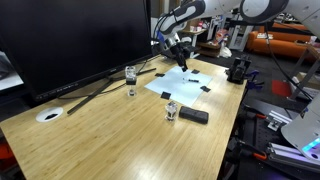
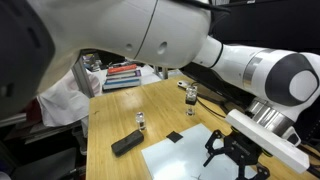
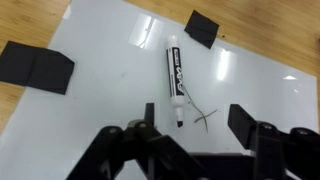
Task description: Use the marker to draw an asterisk on the whiteboard
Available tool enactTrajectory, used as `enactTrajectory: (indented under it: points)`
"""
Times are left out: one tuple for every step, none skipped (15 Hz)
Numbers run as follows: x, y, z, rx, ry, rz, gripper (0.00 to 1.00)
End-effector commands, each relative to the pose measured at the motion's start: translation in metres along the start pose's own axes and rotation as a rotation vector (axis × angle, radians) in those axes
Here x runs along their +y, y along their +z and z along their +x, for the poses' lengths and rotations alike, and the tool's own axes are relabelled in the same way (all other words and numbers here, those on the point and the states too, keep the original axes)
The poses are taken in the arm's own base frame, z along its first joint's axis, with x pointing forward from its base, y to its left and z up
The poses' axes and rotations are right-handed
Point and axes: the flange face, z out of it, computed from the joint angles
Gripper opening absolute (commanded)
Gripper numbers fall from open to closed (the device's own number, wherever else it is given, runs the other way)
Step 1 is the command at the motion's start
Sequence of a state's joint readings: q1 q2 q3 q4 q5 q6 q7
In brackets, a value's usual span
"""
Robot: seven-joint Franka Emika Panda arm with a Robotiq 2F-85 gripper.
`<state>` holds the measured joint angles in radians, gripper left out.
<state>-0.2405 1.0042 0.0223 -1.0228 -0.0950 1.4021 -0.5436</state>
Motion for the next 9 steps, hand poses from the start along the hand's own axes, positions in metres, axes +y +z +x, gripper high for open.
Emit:
enactTrajectory:
  points:
    - [-0.002,0.003,-0.025,0.102,-0.003,0.038,1.00]
    - [0.005,0.001,-0.009,0.044,0.007,0.017,0.89]
    - [0.006,0.002,-0.014,0.060,0.011,0.023,0.96]
    - [0.006,0.003,-0.018,0.066,0.013,0.028,1.00]
    - [0.004,0.003,-0.020,0.069,0.011,0.029,1.00]
    - [0.002,0.003,-0.019,0.071,0.008,0.028,1.00]
    - [0.001,0.004,-0.018,0.073,0.006,0.028,1.00]
    - [0.001,0.005,-0.018,0.073,0.005,0.028,1.00]
    - [0.001,0.006,-0.018,0.074,0.005,0.028,1.00]
